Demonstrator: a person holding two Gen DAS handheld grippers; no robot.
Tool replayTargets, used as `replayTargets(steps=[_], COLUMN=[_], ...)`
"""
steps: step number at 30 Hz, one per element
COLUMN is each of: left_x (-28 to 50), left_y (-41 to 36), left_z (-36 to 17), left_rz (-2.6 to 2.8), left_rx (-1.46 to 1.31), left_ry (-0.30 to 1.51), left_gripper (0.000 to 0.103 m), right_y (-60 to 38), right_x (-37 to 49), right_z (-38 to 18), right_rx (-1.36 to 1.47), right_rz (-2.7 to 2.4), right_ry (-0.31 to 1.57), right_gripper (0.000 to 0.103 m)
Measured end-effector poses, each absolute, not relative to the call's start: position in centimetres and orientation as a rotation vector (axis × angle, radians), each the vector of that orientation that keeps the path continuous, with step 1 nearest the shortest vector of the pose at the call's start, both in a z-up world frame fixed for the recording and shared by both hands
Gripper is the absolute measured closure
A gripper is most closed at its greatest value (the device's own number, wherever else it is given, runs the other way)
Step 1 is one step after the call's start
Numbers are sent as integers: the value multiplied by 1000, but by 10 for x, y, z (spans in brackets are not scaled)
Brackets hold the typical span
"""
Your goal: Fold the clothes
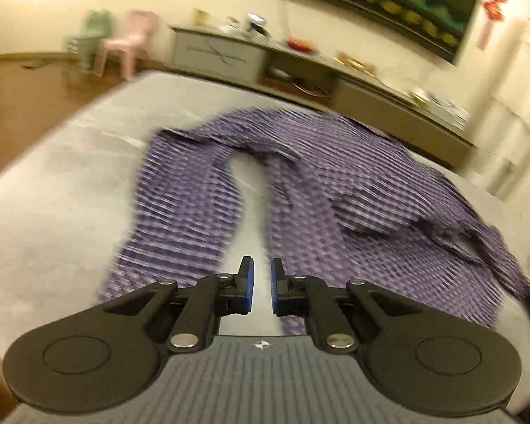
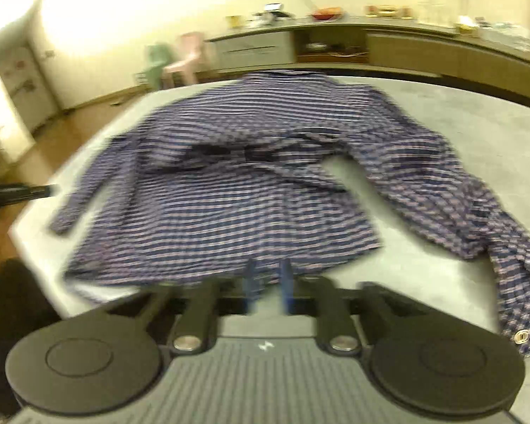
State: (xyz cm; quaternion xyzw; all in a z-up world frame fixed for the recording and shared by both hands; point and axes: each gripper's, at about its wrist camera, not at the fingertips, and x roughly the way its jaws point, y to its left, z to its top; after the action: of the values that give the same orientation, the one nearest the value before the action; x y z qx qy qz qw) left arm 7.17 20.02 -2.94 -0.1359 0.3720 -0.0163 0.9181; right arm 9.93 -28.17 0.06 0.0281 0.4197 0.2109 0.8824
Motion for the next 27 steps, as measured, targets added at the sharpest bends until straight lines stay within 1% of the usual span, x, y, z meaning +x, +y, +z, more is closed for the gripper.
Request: replayTargets(steps=[1, 2, 3, 4, 5, 7, 8, 9, 10, 11, 12, 13, 14, 15, 18, 20, 22, 24, 25, 26, 27], left_x=[72, 73, 73, 74, 74, 79, 80, 82, 85, 87, 88, 90, 92, 91, 77, 64, 57, 56, 55, 56, 59], left_y=[186, 171, 154, 136, 123, 104, 99, 94, 93, 96, 100, 107, 119, 133, 185, 220, 232, 219, 206, 189, 172], left_z=[-33, -38, -44, -51, -57, -72, -79, -85, -91, -94, -96, -95, -91, -83, -52, -34, -22, -21, -24, -30, -36], left_rz=[-70, -102, -119, -130, -133, -135, -132, -129, -122, -104, -83, -73, -77, -72, -33, 33, 68, -12, -54, -93, -130], left_rx=[-260, -234, -188, -136, -93, -26, -9, 8, 15, 15, 14, -2, -51, -98, -246, -325, -312, -279, -258, -221, -180], left_ry=[782, 798, 804, 806, 804, 813, 820, 826, 834, 828, 819, 821, 824, 811, 746, 707, 682, 728, 751, 772, 792], left_gripper=[83, 63, 35, 23, 14, 14, 15, 17, 23, 46, 62, 74, 100, 102, 102, 102, 102, 102, 101, 97, 91], right_y=[-279, -276, -274, -271, -268, -263, -260, -258, -255, -252, -250, -247, -244, -249, -267, -273, -276, -272, -268, -266, -264], right_x=[103, 106, 109, 112, 116, 122, 125, 129, 132, 135, 138, 142, 145, 136, 99, 79, 62, 53, 52, 55, 60], right_z=[-3, -7, -11, -15, -19, -26, -30, -34, -38, -42, -46, -50, -53, -46, -17, -9, -6, -9, -11, -14, -17], right_rx=[51, 43, 35, 27, 19, 3, -5, -13, -21, -29, -37, -45, -53, -6, 176, 243, 282, 250, 207, 200, 200], right_rz=[430, 421, 412, 403, 394, 376, 367, 358, 349, 340, 331, 322, 313, 342, 455, 514, 552, 528, 493, 465, 440], right_ry=[876, 879, 881, 883, 886, 890, 892, 895, 897, 899, 901, 903, 905, 897, 860, 868, 888, 909, 913, 908, 900], right_gripper=[40, 39, 39, 39, 39, 43, 56, 73, 87, 102, 103, 103, 103, 103, 103, 103, 103, 101, 99, 92, 83])
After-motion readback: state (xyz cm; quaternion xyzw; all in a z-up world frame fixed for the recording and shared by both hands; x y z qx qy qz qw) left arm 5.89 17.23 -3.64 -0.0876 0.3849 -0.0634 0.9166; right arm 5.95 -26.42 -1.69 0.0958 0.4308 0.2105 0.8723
